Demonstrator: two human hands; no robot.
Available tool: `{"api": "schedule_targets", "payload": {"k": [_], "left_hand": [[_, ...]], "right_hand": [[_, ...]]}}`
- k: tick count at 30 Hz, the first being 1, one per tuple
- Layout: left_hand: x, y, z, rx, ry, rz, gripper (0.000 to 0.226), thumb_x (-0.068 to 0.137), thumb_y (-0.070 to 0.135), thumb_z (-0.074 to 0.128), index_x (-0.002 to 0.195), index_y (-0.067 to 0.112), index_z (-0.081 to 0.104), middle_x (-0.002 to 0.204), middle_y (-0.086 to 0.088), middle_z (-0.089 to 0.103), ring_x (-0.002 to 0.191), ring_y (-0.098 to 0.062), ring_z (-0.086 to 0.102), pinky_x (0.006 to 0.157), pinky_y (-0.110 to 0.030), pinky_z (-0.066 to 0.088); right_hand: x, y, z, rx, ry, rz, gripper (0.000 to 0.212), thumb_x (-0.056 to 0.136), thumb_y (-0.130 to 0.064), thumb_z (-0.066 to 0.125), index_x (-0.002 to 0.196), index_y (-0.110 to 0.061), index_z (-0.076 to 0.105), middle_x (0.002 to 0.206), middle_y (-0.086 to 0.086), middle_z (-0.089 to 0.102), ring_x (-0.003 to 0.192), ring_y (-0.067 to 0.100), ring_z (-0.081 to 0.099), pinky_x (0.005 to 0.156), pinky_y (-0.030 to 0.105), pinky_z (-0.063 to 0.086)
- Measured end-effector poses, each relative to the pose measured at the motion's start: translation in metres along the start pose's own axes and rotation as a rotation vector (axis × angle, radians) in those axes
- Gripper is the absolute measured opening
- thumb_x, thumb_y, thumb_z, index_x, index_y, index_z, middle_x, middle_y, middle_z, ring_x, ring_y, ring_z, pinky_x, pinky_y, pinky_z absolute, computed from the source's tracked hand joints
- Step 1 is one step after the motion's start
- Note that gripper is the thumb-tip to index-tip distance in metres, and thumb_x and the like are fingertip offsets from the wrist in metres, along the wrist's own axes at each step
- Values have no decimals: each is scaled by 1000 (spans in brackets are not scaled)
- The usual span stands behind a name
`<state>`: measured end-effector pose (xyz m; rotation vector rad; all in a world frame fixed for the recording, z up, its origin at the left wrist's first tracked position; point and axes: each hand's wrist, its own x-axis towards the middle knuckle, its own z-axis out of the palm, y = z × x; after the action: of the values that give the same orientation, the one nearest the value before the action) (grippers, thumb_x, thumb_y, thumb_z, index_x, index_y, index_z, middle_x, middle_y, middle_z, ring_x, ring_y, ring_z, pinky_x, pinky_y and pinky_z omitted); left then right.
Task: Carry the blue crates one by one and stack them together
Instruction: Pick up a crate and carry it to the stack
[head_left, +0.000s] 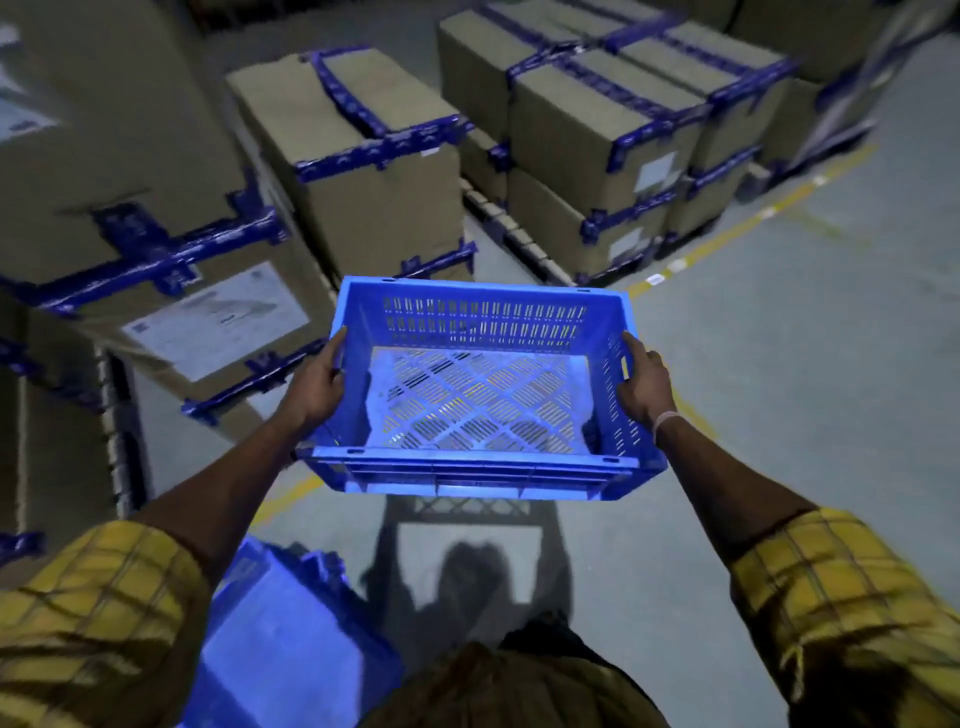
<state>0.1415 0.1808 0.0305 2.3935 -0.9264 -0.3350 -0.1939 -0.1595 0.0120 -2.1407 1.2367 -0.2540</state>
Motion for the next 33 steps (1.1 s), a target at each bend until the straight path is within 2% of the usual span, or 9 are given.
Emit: {"api": "schedule_targets", "payload": {"k": [5, 8, 10, 13, 16, 22, 25, 30, 33], "left_hand": [[74, 67, 41, -32, -58, 69, 71, 90, 0, 48, 156, 22, 34, 112, -27, 66, 90, -38, 67, 80, -43, 49], [114, 109, 67, -44, -84, 164, 71, 89, -8, 49, 155, 15, 36, 113, -13, 61, 82, -11, 61, 89, -41, 47], [141, 131, 88, -25, -110, 201, 70, 89, -6, 49, 155, 16, 36, 106, -17, 65, 79, -22, 64, 86, -45, 50], [186, 171, 116, -43, -202, 224, 71, 90, 1, 47, 156, 24, 33, 113, -24, 67, 92, -37, 67, 78, -41, 50], [232, 215, 144, -97, -262, 280, 69, 88, 10, 42, 155, 23, 36, 136, -20, 60, 115, -34, 63, 92, -39, 48], [352, 305, 215, -134, -415, 329, 67, 86, 20, 46, 151, 33, 40, 140, -9, 59, 118, -30, 62, 98, -42, 50], [406, 358, 248, -254, -461, 355, 60, 91, 5, 49, 147, 26, 46, 143, -7, 55, 125, -21, 57, 102, -32, 45], [490, 447, 290, -332, -584, 466, 64, 85, 3, 52, 126, 53, 51, 138, -1, 56, 108, -18, 62, 92, -39, 51], [528, 508, 318, -380, -648, 483, 70, 86, -5, 51, 122, 54, 57, 130, 2, 59, 82, 4, 59, 78, -34, 48]], "right_hand": [[28, 48, -49, 47, 97, 98, 77, 84, -1, 56, 154, -21, 32, 121, 29, 48, 110, 50, 54, 95, 45, 45], [46, 79, -79, 52, 132, 155, 78, 84, -5, 58, 154, -22, 31, 120, 29, 49, 110, 50, 53, 97, 45, 45], [55, 97, -96, 50, 160, 192, 78, 84, -5, 59, 154, -22, 31, 119, 29, 49, 110, 50, 53, 98, 46, 44], [71, 121, -123, 66, 208, 246, 78, 83, -4, 59, 154, -21, 32, 118, 30, 49, 109, 50, 53, 98, 46, 43], [91, 145, -145, 52, 252, 306, 77, 82, -11, 56, 154, -20, 32, 117, 31, 49, 108, 50, 53, 96, 45, 43], [152, 185, -187, 62, 357, 432, 81, 79, -1, 58, 154, -18, 32, 115, 33, 49, 107, 50, 53, 92, 43, 42], [183, 200, -212, 69, 406, 502, 81, 78, -3, 57, 154, -19, 33, 114, 32, 49, 106, 50, 53, 91, 43, 42], [226, 225, -265, 147, 541, 613, 74, 77, -8, 54, 149, -20, 42, 111, 29, 57, 98, 44, 59, 86, 40, 45], [251, 254, -294, 324, 664, 672, 66, 78, -7, 51, 139, -30, 52, 114, 17, 69, 83, 30, 64, 70, 35, 55]]}}
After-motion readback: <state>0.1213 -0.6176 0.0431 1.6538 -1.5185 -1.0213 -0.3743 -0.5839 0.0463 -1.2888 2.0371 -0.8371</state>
